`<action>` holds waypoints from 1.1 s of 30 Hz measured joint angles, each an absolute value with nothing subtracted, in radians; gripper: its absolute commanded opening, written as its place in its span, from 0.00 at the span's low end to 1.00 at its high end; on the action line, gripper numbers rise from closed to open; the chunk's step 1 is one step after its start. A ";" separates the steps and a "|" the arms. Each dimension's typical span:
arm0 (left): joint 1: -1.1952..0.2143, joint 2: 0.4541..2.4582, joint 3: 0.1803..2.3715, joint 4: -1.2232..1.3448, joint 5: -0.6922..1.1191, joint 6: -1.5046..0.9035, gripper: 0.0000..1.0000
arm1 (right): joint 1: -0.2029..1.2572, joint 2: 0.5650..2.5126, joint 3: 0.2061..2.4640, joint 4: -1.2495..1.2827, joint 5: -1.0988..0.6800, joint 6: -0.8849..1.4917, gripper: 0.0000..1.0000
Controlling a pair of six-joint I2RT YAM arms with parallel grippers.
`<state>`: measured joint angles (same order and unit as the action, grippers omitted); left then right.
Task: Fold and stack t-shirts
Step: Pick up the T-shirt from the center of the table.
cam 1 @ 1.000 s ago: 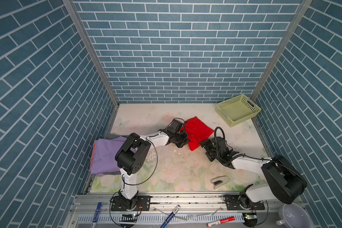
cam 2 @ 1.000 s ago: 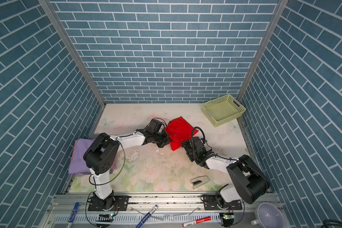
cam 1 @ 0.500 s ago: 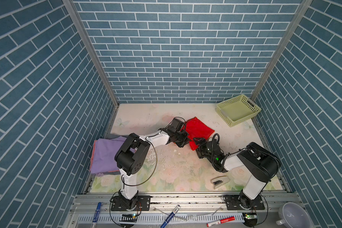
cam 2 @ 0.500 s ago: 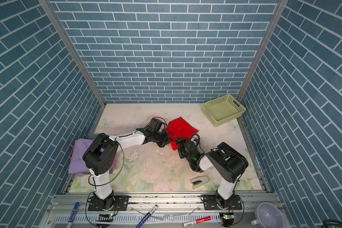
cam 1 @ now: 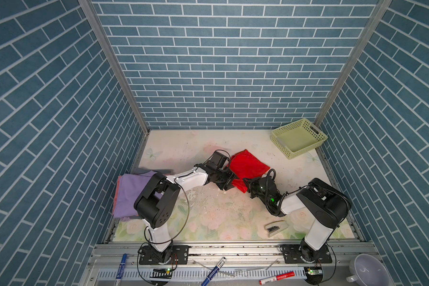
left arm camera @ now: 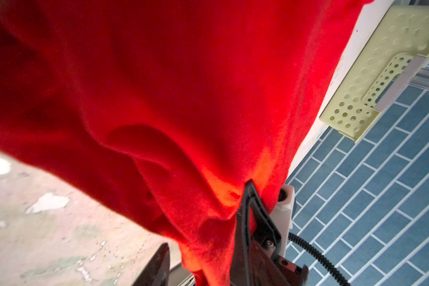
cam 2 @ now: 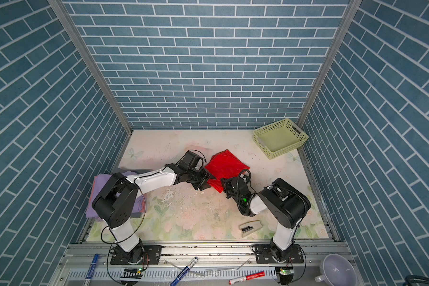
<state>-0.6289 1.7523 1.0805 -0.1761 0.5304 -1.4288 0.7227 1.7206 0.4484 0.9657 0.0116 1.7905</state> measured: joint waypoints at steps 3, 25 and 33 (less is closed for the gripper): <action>-0.629 1.693 1.031 -0.191 0.500 -1.428 0.84 | 0.711 1.649 0.478 0.818 -0.023 1.779 0.00; -0.805 1.745 0.840 0.276 0.138 -1.765 1.00 | 0.607 1.563 0.657 0.327 -0.289 1.665 0.00; -0.875 1.674 0.777 0.289 0.034 -1.857 1.00 | 0.568 1.545 0.685 0.260 -0.342 1.625 0.00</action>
<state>-0.8745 1.6745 0.7773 0.2893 0.0338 -1.8568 0.5682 1.5452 0.6853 0.2600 -0.3416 1.6245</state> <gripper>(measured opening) 0.996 0.073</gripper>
